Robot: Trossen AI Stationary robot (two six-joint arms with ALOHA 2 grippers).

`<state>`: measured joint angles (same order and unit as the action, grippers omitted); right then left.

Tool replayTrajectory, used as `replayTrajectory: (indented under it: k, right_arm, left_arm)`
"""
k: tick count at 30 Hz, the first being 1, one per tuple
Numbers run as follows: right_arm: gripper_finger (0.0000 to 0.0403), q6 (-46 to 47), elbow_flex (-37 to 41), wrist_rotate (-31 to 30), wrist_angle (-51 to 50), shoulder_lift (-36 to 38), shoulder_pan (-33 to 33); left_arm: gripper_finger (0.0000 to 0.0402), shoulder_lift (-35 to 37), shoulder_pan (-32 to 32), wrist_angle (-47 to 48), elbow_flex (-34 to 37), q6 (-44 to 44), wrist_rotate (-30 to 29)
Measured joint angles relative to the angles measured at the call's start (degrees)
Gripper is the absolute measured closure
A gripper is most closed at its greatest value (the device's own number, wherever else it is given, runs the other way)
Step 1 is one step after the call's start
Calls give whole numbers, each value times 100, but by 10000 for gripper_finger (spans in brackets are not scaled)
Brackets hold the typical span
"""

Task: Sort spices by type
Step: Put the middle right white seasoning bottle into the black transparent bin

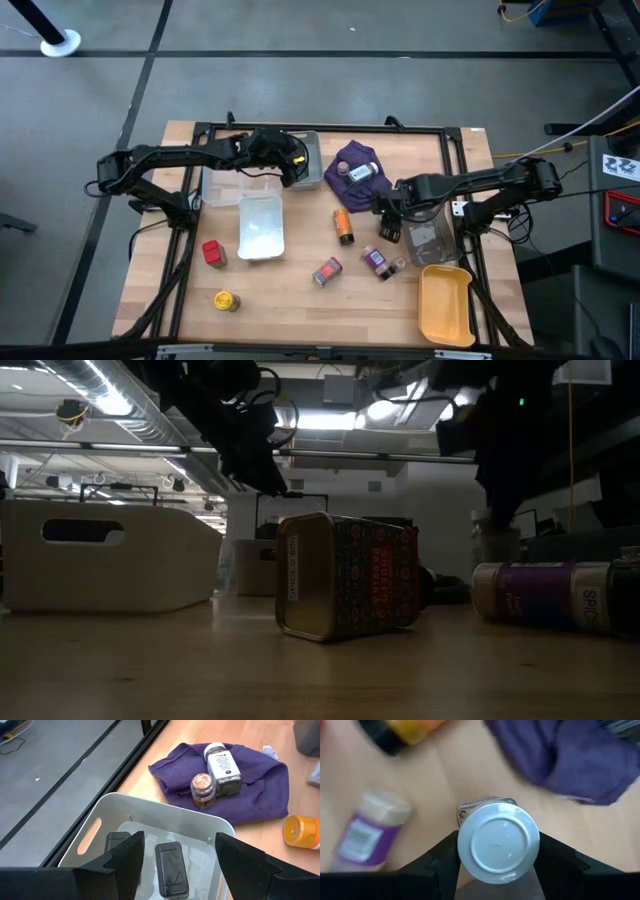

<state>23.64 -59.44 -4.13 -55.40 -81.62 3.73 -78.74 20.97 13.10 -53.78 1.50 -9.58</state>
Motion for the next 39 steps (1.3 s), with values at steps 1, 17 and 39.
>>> replayTrajectory:
  k: [1,17,39]
  right_arm:
    - [194,-2,-122,67,-103,0,2]
    - [194,59,-2030,228,-2121,0,7]
    - [194,3348,-1742,-1116,-3502,1041,1966]
  left_arm:
    - [174,0,0,1,0,0,0]
    - [174,0,0,0,0,-6,0]
    - [174,0,0,-6,0,-131,-1]
